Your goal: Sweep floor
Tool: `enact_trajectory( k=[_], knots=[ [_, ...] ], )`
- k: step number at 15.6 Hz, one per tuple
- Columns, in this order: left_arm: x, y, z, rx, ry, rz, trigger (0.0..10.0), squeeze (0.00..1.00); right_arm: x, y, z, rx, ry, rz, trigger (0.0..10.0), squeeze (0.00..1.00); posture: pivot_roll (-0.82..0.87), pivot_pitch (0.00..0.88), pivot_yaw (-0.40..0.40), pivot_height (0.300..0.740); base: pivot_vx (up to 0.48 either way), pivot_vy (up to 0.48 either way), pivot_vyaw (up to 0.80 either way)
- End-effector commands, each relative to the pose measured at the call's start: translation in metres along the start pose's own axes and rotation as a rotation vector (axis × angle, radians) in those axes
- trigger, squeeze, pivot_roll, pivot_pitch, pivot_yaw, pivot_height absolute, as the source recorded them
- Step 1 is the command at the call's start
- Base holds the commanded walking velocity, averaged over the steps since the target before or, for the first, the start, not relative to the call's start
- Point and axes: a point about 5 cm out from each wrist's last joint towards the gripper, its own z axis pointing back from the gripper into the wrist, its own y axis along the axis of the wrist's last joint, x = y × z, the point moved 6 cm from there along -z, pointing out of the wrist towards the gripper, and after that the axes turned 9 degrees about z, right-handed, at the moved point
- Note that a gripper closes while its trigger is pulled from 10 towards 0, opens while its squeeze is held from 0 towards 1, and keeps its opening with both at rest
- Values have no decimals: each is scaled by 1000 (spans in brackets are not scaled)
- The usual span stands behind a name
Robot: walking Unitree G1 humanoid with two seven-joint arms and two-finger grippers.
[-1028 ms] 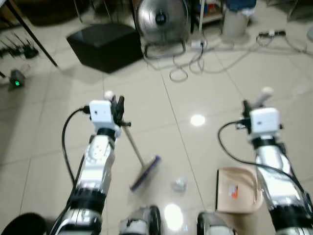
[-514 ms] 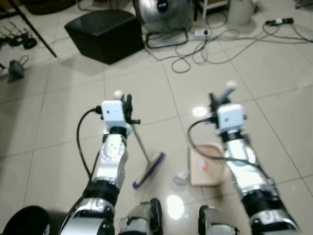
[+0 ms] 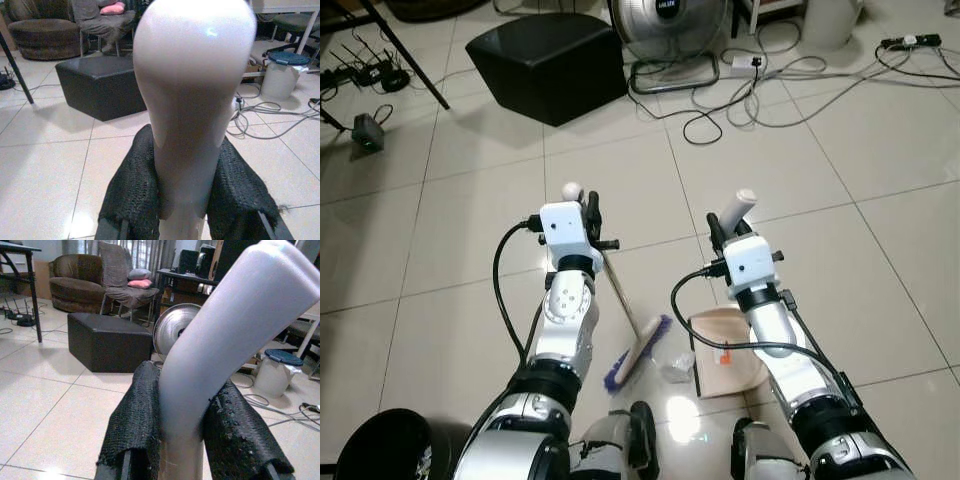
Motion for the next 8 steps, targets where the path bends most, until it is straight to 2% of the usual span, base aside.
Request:
enact_trajectory(
  k=[1,2,4,7,8],
  knots=[
    [-8,-15,4,-62,63,42,10000,0,0,-8,2,-36,-10,-22,10000,0,143,278,169,740,0,0,0],
    [-3,-15,3,-68,65,74,10000,0,3,-10,0,-49,-26,-48,10000,0,146,277,168,740,0,0,0],
    [11,-13,0,-84,104,234,10000,0,12,-12,-5,-76,-91,-112,10000,0,141,269,166,740,0,0,0],
    [23,-6,-5,-83,105,335,10000,0,15,-12,-8,-78,-108,-136,10000,0,136,257,160,740,0,0,0],
    [29,2,-9,-73,87,378,10000,0,17,-12,-10,-77,-108,-138,10000,0,136,252,159,740,0,0,0]
  ],
)
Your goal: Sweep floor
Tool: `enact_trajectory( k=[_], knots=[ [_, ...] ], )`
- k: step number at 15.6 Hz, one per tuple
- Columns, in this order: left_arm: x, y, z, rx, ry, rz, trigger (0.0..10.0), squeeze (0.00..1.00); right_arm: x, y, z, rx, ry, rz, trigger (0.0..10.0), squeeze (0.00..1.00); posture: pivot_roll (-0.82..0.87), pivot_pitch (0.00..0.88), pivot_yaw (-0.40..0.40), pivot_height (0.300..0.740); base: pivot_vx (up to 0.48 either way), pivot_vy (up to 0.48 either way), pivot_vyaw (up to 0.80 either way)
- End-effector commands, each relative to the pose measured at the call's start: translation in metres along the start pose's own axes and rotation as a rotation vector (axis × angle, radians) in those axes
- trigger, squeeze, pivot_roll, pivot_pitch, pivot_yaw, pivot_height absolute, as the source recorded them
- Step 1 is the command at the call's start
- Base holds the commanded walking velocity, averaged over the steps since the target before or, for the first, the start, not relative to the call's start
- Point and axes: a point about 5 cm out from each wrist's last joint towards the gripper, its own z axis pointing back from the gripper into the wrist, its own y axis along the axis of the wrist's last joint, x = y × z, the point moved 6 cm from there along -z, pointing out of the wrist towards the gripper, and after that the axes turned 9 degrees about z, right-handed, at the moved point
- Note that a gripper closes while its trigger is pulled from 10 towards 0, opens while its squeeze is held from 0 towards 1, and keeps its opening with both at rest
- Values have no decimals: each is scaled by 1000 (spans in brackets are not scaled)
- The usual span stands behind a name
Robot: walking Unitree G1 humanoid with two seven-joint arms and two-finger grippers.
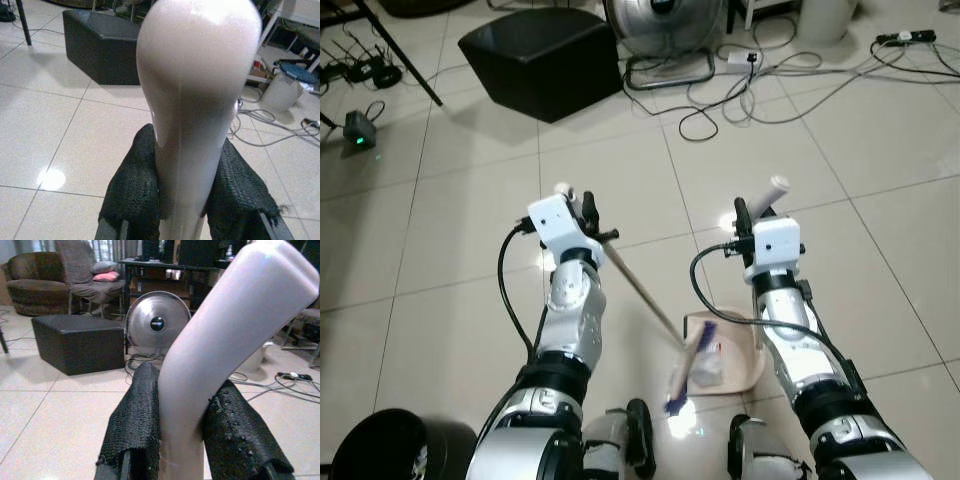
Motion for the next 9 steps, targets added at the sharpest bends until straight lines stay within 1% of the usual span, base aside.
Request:
enact_trajectory(
  k=[1,2,3,5,7,9],
  knots=[
    [37,1,-2,-12,-48,161,10000,0,-3,-6,1,-32,0,-43,10000,0,138,232,155,740,0,0,0],
    [43,11,-5,-13,-79,189,10000,0,2,-7,0,-33,-14,-53,10000,0,138,221,153,740,0,0,0],
    [50,19,-9,-10,-116,194,10000,0,6,-8,-2,-38,-19,-55,10000,0,138,209,150,740,0,0,0],
    [59,34,-15,11,-195,174,10000,0,13,-7,-5,-34,-36,-64,10000,0,129,182,145,740,0,0,0],
    [62,46,-17,24,-254,116,10000,0,16,-4,-6,-20,-41,-74,10000,0,115,156,138,740,0,0,0],
    [61,61,-25,45,-313,27,10000,0,21,1,-7,1,-46,-89,10000,0,99,130,127,740,0,0,0]
  ],
)
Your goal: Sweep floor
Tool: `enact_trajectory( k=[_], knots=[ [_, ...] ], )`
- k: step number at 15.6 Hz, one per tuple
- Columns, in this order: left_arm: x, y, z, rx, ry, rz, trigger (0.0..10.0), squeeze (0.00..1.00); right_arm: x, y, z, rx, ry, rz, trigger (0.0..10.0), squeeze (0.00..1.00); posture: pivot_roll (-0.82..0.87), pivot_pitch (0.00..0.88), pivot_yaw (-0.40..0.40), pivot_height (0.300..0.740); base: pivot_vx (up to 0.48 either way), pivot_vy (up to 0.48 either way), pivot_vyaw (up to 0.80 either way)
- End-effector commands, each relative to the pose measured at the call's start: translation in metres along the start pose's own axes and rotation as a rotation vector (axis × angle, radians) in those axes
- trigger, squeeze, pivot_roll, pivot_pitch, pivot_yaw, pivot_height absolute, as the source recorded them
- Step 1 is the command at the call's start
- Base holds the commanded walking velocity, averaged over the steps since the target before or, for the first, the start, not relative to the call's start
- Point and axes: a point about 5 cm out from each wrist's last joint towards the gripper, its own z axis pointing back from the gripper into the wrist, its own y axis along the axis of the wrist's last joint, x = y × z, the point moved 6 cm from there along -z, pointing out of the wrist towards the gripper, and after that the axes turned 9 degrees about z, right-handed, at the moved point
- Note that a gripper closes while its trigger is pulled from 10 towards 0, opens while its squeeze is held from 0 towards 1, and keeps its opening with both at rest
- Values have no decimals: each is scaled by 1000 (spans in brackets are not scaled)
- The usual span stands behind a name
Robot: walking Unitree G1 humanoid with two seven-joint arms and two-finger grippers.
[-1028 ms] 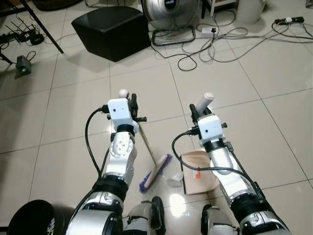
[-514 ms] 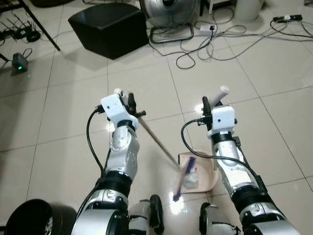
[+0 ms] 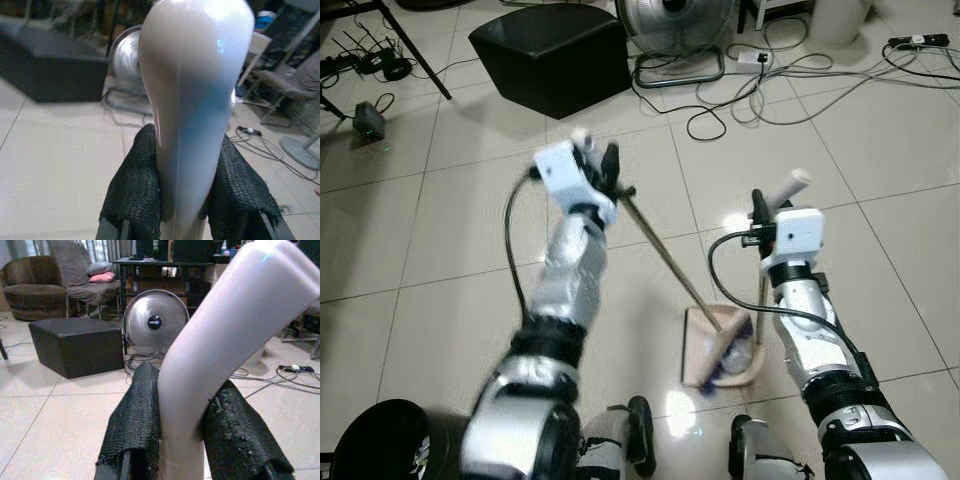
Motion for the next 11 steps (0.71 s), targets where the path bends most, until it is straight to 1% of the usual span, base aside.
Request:
enact_trajectory(
  k=[1,2,4,5,6,7,8,10,11],
  knots=[
    [0,19,-6,33,-42,-48,10000,0,-1,7,1,29,0,-39,10000,0,91,106,124,740,0,0,0],
    [-3,22,-9,25,-45,-69,10000,0,1,8,1,34,-2,-43,10000,0,86,93,125,740,0,0,0],
    [-11,32,-15,13,-54,-151,10000,0,1,14,1,59,8,-52,10000,0,69,64,129,740,0,0,0],
    [-16,39,-18,21,-44,-172,10000,0,3,16,1,68,7,-61,10000,0,66,50,131,740,0,0,0],
    [-18,43,-20,25,-38,-178,10000,0,4,16,1,71,6,-67,10000,0,66,46,132,740,0,0,0],
    [-26,57,-25,34,-17,-218,10000,0,8,19,2,85,-6,-84,10000,0,59,26,135,740,0,0,0],
    [-31,65,-27,35,-10,-264,10000,0,10,21,2,91,-12,-94,10000,0,56,17,136,740,0,0,0],
    [-41,77,-28,37,4,-358,10000,0,15,24,2,96,-35,-120,10000,0,55,7,138,740,0,0,0],
    [-48,80,-26,28,13,-407,10000,0,17,26,2,95,-45,-138,10000,0,55,0,137,740,0,0,0]
  ],
)
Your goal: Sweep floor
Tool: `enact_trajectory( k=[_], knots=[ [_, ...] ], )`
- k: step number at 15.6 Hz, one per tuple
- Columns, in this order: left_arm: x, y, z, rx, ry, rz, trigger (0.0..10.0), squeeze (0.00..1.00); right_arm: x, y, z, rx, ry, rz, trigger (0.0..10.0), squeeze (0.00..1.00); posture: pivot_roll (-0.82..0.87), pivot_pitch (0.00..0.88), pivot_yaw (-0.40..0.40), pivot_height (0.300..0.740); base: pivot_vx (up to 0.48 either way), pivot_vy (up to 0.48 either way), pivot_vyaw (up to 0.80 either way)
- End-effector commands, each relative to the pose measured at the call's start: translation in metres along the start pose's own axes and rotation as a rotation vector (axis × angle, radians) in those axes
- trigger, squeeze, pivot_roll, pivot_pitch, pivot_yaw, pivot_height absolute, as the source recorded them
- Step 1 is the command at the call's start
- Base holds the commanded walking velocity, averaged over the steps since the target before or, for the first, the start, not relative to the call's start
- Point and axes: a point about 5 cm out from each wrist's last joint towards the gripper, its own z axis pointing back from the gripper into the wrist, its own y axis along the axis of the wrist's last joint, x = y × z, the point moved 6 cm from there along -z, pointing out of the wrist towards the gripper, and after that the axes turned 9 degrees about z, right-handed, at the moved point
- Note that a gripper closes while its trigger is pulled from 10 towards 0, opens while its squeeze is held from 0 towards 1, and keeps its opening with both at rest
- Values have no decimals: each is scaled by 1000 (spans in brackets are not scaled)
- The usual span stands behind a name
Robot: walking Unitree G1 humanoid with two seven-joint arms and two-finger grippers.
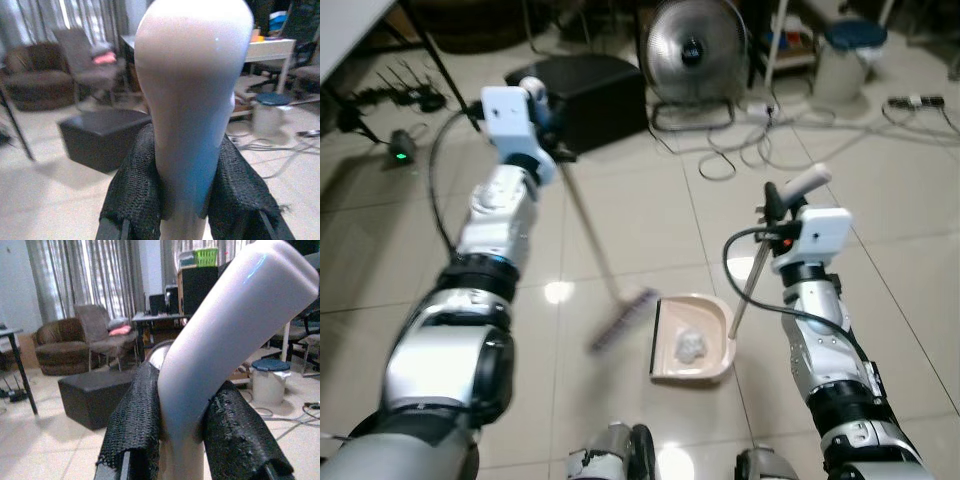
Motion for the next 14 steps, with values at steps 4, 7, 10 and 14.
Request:
enact_trajectory(
  k=[4,7,10,14],
  knots=[
    [-34,-9,17,-12,49,-13,10000,0,6,32,-7,29,-40,-108,10000,0,39,0,134,740,0,0,0],
    [-40,-38,40,-64,37,-14,10000,0,11,51,-2,52,-70,-183,10000,0,25,0,147,740,0,0,0],
    [-55,-77,89,-141,63,-22,10000,0,21,74,6,55,-105,-275,10000,0,9,0,150,740,0,0,0],
    [-44,-95,129,-184,14,-65,10000,0,24,95,8,61,-77,-320,10000,0,-7,0,145,740,0,0,0]
  ],
)
